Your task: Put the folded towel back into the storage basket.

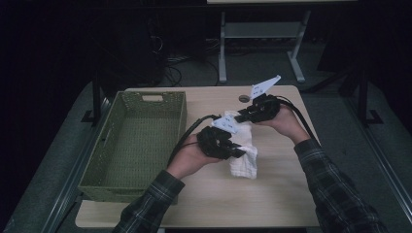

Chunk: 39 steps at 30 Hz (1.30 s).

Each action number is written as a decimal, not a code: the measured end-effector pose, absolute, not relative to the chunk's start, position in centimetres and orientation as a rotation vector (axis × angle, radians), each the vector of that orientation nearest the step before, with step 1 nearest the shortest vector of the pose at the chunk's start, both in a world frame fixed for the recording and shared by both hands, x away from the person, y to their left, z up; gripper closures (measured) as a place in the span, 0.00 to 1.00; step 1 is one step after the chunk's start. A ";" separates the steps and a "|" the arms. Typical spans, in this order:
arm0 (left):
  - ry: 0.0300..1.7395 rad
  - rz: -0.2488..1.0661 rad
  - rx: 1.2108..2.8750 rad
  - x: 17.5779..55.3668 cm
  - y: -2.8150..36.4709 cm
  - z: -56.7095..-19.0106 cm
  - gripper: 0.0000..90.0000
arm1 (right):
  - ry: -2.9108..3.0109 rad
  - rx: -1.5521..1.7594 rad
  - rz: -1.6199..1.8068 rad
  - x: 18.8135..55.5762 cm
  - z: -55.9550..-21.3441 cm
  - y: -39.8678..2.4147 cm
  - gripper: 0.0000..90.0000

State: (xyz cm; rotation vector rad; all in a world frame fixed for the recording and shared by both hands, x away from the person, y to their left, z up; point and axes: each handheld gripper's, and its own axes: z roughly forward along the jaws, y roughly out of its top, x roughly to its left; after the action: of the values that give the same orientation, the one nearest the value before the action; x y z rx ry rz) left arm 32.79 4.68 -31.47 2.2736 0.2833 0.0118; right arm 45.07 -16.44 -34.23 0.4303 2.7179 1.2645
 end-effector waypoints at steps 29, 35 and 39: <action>0.354 0.076 2.201 33.6 19.1 -28.5 0.89 | 2.732 0.260 1.266 47.4 -31.6 -4.0 0.84; 0.384 0.097 2.195 33.1 22.1 -28.7 0.89 | 2.738 0.226 1.275 47.5 -31.6 -1.1 0.84; 0.408 0.113 2.200 32.7 24.1 -28.9 0.89 | 2.756 0.209 1.269 47.5 -32.0 0.9 0.84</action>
State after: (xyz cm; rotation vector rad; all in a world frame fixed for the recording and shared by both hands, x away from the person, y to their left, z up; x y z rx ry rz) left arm 32.68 24.07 -28.94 2.1995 0.4083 0.1133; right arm 47.48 0.94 -31.97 0.2092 2.7556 1.2691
